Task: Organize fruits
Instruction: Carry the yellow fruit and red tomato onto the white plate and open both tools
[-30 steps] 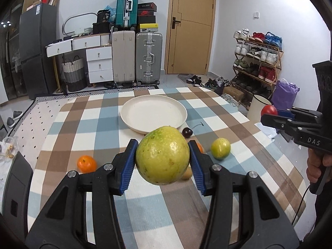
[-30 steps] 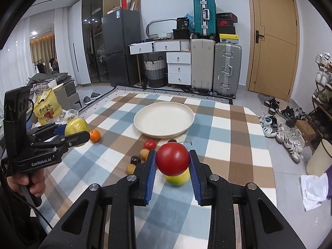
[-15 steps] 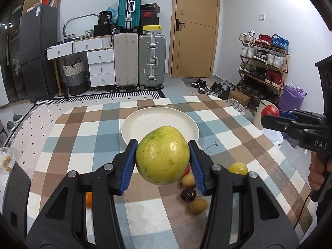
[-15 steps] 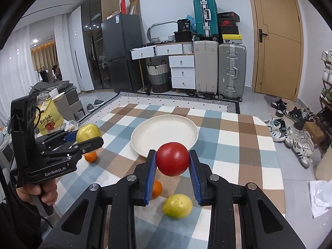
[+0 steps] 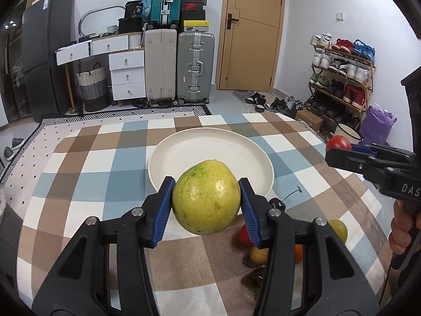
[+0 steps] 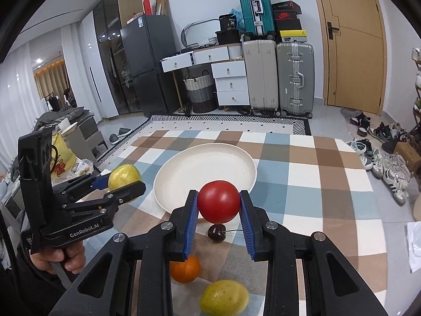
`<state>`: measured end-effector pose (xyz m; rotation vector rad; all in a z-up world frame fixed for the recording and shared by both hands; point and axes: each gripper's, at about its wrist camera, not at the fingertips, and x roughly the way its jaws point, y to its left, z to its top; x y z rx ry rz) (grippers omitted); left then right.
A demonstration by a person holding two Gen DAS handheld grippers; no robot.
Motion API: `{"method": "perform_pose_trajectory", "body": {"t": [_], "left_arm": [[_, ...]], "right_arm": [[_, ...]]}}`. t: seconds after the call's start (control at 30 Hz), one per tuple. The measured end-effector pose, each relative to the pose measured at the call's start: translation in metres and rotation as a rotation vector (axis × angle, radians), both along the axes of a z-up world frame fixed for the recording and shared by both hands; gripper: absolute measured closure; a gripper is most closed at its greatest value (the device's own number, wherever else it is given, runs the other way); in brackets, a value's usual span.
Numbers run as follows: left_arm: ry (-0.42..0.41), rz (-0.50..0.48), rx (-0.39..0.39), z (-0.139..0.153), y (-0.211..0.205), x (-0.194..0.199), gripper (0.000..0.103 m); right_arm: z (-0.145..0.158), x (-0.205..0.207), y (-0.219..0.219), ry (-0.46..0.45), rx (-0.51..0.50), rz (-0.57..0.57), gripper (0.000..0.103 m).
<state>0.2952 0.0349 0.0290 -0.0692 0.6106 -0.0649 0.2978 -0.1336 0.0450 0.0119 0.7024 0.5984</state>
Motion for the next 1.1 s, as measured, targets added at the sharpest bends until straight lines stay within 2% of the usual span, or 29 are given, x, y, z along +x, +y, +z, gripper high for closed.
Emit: {"method": "perform_pose_trajectory", "body": {"t": [0.33,0.63,0.83,0.93,1.1], "left_arm": [[0.016,0.009,0.004,-0.026,0.003,0.032,0.057],[0.022,0.008,0.006,-0.032,0.005,0.04,0.057],[0.031,0.011,0.012,-0.04,0.007,0.052,0.057],[0.041,0.009,0.014,-0.045,0.006,0.057,0.057],[0.036,0.009,0.018,-0.046,0.003,0.06,0.057]], "right_arm": [[-0.029,0.025,0.019,0.048,-0.012,0.014,0.072],[-0.053,0.043,0.035,0.11,-0.005,0.025,0.072],[-0.067,0.054,0.051,0.151,-0.039,0.032,0.072],[-0.069,0.061,0.055,0.168,-0.046,0.02,0.072],[-0.064,0.061,0.052,0.143,-0.035,0.009,0.068]]}}
